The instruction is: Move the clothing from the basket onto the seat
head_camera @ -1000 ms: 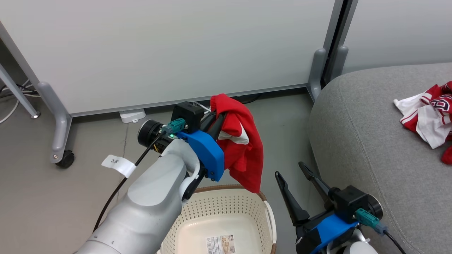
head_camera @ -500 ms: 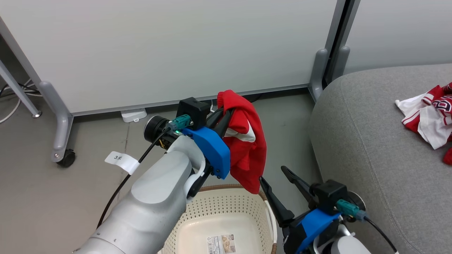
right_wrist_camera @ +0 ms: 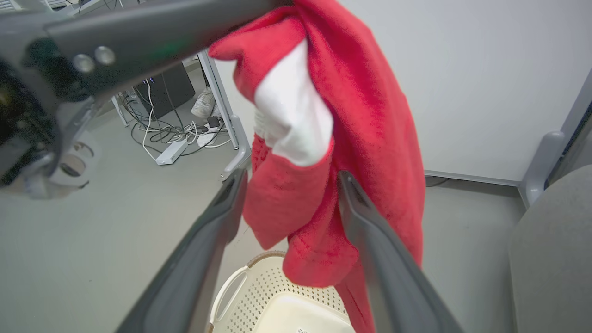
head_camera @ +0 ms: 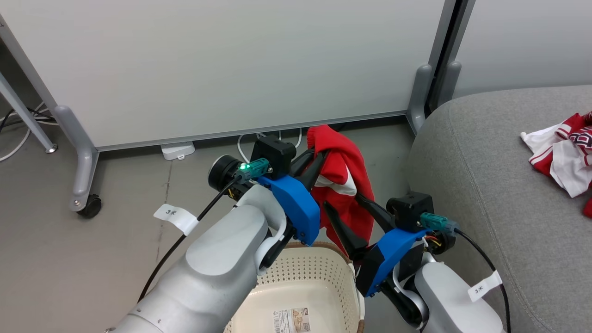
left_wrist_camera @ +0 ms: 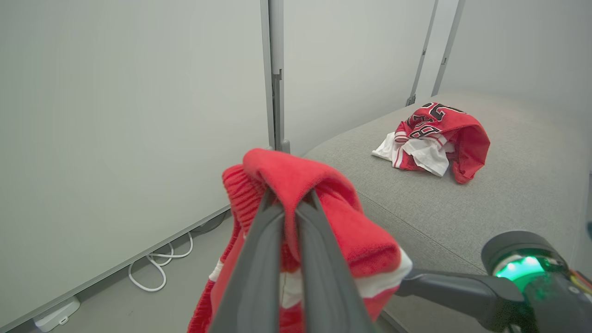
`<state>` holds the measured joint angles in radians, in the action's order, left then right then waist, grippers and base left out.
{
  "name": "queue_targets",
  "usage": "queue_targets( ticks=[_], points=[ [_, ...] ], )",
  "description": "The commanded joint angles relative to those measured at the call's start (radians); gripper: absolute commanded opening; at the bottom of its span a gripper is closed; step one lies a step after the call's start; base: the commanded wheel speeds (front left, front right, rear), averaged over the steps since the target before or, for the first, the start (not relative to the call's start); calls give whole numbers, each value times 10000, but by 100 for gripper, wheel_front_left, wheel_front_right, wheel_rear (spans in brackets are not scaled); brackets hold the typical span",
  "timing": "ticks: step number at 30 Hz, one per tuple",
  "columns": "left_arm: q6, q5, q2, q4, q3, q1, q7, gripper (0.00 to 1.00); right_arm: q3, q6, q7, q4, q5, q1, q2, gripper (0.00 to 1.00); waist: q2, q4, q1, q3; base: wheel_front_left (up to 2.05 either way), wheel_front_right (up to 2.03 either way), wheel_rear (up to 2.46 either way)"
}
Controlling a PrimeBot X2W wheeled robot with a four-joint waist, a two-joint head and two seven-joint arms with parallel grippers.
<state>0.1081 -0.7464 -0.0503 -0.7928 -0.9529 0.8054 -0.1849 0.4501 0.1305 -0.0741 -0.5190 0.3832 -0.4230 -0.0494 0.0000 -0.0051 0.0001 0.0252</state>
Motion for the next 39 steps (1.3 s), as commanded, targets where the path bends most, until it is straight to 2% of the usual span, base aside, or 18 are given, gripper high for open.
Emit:
queue_targets(
  ticks=[1, 7, 8, 9, 26, 28, 29, 30, 31, 32, 39],
  points=[
    [-65, -83, -7, 134, -101, -74, 27, 0, 139, 5, -136, -336, 178, -385, -17, 100, 0, 32, -1, -31, 0, 0, 0],
    [-204, -319, -6, 488, -412, -141, 38, 0, 723, 5, -594, -1567, 614, -1179, -19, 100, 0, 96, -1, -110, 0, 0, 0],
    [-219, -362, -7, 518, -451, -143, 37, 0, 815, 5, -662, -1752, 672, -1266, -14, 40, 0, 104, -1, -121, 0, 0, 0],
    [-272, -420, -9, 558, -518, -125, 35, 0, 1002, 5, -810, -2098, 677, -1452, -17, 0, 0, 119, -1, -136, 0, 0, 0],
    [-367, -634, -6, 144, -737, 84, -176, 2, 1783, 5, -1649, -3397, 1383, -2120, -17, 0, 0, 16, -1, -213, 0, 0, 0],
    [-376, -649, -6, 122, -757, 98, -192, 41, 1828, 5, -1696, -3450, 1410, -2150, -17, 0, 0, 1, -1, -217, 0, 0, 0],
    [-382, -672, -6, 112, -766, 98, -194, 54, 1848, 5, -1696, -3476, 1445, -2169, -17, 0, 0, -4, -1, -219, 0, 0, 0],
    [-384, -690, -6, 95, -773, 96, -203, 73, 1863, 5, -1722, -3495, 1470, -2190, -17, 0, 0, -10, -1, -219, 0, 0, 0],
    [-384, -690, -6, 95, -773, 96, -203, 73, 1863, 5, -1722, -3495, 1470, -2190, -17, 0, 0, -10, -1, -219, 0, 0, 0],
    [-386, -715, -6, 65, -785, 89, -226, 100, 1878, 5, -1765, -3543, 1478, -2248, -17, 0, 0, -19, -1, -220, 0, 0, 0],
    [-487, -748, -69, -3, -677, -152, -431, 100, 1865, 5, -1845, -3620, 1504, -2303, -17, 0, 0, -35, -1, -239, 0, 0, 0]
  ],
)
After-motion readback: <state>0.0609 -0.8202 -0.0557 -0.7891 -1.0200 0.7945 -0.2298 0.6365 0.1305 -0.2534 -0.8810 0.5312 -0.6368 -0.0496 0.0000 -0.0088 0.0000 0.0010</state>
